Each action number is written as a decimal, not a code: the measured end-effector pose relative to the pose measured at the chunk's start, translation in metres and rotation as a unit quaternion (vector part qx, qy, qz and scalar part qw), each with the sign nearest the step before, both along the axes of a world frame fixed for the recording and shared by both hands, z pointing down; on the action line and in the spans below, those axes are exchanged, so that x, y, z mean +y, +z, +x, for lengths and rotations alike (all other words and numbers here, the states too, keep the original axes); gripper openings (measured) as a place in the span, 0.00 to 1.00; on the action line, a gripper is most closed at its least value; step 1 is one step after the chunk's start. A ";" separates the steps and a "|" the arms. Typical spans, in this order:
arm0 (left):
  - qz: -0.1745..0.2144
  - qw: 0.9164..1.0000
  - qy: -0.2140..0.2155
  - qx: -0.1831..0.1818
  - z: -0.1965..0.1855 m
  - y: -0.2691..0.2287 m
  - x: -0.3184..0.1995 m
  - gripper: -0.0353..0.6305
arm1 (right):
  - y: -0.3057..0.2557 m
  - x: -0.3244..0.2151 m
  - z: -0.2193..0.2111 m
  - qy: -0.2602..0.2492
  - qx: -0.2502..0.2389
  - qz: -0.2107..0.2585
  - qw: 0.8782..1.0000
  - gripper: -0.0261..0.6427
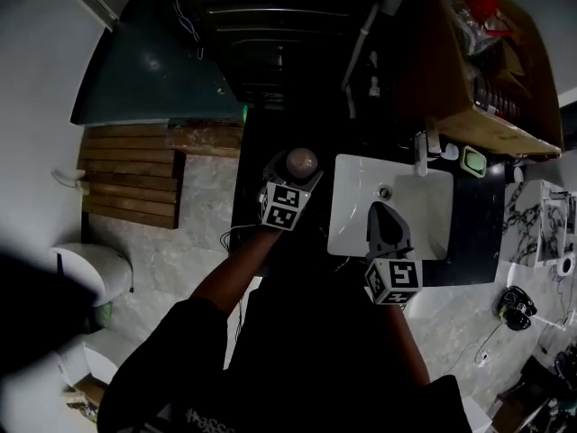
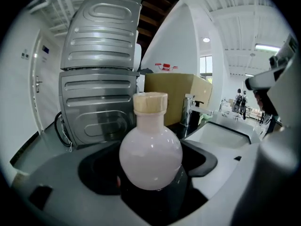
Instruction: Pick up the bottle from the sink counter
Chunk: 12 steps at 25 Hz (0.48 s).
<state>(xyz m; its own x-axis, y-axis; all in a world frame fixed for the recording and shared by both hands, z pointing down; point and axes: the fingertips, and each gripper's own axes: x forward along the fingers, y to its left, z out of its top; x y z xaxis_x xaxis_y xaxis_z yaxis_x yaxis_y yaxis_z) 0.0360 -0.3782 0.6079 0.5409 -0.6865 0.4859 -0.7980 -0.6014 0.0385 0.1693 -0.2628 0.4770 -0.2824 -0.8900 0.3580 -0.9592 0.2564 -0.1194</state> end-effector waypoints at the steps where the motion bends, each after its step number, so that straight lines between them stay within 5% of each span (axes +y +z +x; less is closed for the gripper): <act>1: 0.006 1.000 -0.007 0.003 0.003 -0.009 0.004 0.62 | 0.000 0.002 0.006 -0.007 -0.001 0.001 1.000 0.10; 12: 0.045 0.997 -0.056 0.003 0.052 -0.086 0.066 0.62 | -0.007 0.011 0.080 -0.053 -0.012 0.028 0.998 0.10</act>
